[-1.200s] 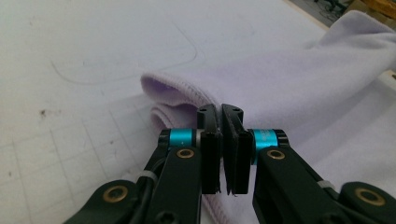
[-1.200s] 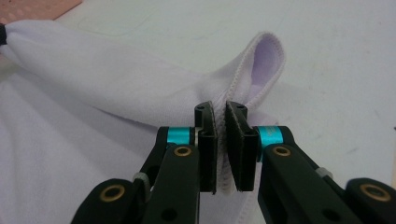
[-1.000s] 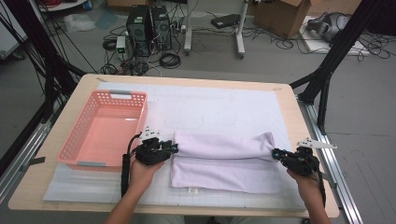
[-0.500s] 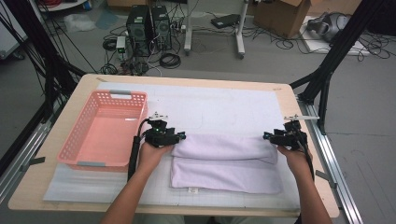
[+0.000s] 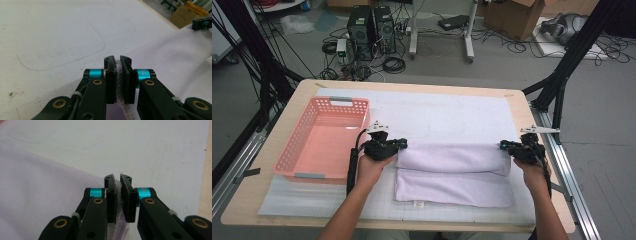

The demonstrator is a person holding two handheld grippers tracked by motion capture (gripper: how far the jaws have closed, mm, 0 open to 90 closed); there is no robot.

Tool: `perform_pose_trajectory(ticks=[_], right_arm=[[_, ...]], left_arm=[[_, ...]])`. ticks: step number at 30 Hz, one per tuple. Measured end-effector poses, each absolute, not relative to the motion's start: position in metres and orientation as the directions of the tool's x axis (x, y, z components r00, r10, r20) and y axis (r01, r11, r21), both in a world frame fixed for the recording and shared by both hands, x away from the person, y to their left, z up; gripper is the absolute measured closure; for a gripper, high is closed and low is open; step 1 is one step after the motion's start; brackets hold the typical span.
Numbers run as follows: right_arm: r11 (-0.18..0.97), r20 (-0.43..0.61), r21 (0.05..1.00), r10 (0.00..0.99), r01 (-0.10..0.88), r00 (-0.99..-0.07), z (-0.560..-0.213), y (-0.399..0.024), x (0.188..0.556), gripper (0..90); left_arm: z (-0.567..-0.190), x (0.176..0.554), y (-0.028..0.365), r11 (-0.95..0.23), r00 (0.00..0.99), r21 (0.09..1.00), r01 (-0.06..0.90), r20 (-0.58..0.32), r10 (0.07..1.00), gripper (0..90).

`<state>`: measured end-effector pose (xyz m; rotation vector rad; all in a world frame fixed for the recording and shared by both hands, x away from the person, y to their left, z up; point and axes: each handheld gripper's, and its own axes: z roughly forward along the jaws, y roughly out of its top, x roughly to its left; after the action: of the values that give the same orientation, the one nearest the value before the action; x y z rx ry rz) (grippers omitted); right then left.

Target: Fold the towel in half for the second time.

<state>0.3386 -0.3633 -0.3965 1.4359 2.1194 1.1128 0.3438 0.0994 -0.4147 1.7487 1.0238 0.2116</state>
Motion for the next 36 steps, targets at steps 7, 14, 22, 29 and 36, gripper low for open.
perform_pose_trajectory(ticks=[7,14,22,29,36], right_arm=[[0.099,0.195,0.823,0.876,0.559,-0.442,-0.397,-0.375,0.296,83.2],[0.098,0.184,0.848,0.867,0.520,-0.463,-0.399,-0.376,0.256,82.9],[0.127,0.151,0.856,0.865,0.501,-0.479,-0.409,-0.376,0.217,82.3],[0.110,0.173,0.857,0.859,0.503,-0.482,-0.409,-0.384,0.195,62.2],[0.037,0.185,0.890,0.882,0.454,-0.434,-0.390,-0.397,0.205,57.0]], left_arm=[[-0.413,0.314,0.104,-0.126,0.683,0.868,0.481,-0.281,0.674,83.0],[-0.422,0.287,0.108,-0.146,0.700,0.875,0.462,-0.258,0.666,82.8],[-0.426,0.262,0.110,-0.169,0.719,0.878,0.448,-0.241,0.652,79.0],[-0.427,0.253,0.123,-0.101,0.701,0.877,0.469,-0.301,0.646,45.8],[-0.426,0.268,0.117,-0.098,0.682,0.881,0.462,-0.283,0.674,43.3]])
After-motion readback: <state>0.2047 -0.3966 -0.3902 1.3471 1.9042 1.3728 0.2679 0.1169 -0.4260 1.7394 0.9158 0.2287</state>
